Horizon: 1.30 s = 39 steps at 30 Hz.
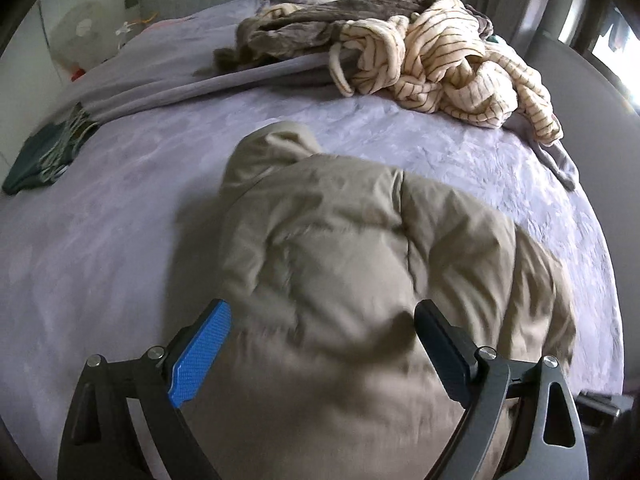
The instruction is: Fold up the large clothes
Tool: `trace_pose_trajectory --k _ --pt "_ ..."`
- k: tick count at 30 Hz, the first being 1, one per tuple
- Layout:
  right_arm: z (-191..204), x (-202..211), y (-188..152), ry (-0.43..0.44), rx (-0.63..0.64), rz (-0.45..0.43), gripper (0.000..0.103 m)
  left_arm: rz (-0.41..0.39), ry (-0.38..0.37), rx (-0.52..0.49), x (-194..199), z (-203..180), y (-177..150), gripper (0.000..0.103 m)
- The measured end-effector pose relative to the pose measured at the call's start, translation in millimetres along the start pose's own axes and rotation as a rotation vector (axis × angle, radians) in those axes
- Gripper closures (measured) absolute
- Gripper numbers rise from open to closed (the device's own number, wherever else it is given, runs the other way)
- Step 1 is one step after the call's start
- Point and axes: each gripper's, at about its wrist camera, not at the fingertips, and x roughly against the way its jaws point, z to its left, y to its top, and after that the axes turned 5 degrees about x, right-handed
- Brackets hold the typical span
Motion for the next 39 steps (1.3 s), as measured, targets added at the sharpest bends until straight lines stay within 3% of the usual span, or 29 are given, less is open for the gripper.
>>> trace_pose_trajectory --k 12,15,17,22,27,33,35,39 --pt "38.8 64.5 -45.2 -0.021 -0.013 0.02 0.09 0.035 0.063 0.016 90.7 31.6 -67.9 0.0" --pt "47.6 83.8 -57.4 -0.049 -0.033 0.006 0.074 0.041 0.059 0.028 114.5 37.3 -82.3 0.0" --pt "54.2 99.3 -62.9 -0.072 -0.032 -0.023 0.05 0.036 0.061 0.028 132.8 39.5 -91.8 0.0" --pt "75.1 141.9 -69.4 -0.163 0.004 -0.132 0.025 0.004 0.108 0.042 166.4 46.3 -101.7 0.0" --pt "91.5 172.4 -70.6 -0.23 0.026 -0.209 0.021 -0.039 0.128 0.046 192.2 50.8 -103.6 0.0" --pt "100.4 183.4 -67.3 -0.276 0.036 -0.227 0.018 -0.067 0.132 0.072 210.9 56.2 -103.0 0.0" --pt "101.4 186.6 -67.8 -0.288 0.034 -0.244 0.0 -0.077 0.136 0.073 215.0 55.7 -103.3 0.0" --pt "102.9 191.5 -68.6 -0.299 0.036 -0.262 0.0 -0.09 0.143 0.066 221.0 54.7 -105.4 0.0"
